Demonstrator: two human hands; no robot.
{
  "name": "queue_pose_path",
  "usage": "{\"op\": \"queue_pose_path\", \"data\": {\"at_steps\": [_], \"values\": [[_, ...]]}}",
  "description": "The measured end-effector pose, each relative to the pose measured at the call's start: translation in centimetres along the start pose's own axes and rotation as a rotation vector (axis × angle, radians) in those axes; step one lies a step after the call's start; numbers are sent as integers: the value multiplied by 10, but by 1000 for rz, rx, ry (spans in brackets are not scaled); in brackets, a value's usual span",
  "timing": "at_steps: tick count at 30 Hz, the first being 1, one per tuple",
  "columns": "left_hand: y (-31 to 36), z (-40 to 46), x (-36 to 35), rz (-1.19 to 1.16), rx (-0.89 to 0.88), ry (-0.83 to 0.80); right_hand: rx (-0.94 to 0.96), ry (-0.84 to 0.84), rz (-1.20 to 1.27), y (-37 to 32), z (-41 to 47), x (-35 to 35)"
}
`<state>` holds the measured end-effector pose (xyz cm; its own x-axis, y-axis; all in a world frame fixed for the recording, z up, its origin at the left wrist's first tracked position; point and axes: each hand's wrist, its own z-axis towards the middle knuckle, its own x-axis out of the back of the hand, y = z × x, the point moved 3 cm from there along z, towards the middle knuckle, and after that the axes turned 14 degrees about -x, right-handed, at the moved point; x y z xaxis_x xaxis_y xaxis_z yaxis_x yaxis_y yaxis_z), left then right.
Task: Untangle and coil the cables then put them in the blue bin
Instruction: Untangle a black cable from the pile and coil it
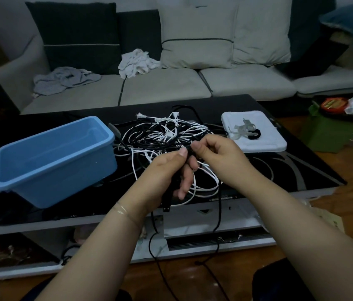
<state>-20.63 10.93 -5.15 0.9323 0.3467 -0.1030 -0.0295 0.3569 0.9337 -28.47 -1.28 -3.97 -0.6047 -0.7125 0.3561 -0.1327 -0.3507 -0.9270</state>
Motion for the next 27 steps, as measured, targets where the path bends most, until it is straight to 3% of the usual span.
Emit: {"op": "queue_pose_path", "data": {"at_steps": [7, 11, 16, 20, 27], "values": [[7, 1, 4, -385, -8, 167, -264, -195, 349, 15, -6, -42], [17, 1, 16, -501, -8, 190, -307, -279, 168, 19, -14, -60], [17, 1, 33, -322, -43, 385, -93, -370, -403, 13, -21, -63], [18, 0, 41, -170, -93, 463, -28, -428, -470, 9, -29, -65], [16, -3, 24, 202, -140, 381, 110, -235, -727, 0, -28, -51]]}}
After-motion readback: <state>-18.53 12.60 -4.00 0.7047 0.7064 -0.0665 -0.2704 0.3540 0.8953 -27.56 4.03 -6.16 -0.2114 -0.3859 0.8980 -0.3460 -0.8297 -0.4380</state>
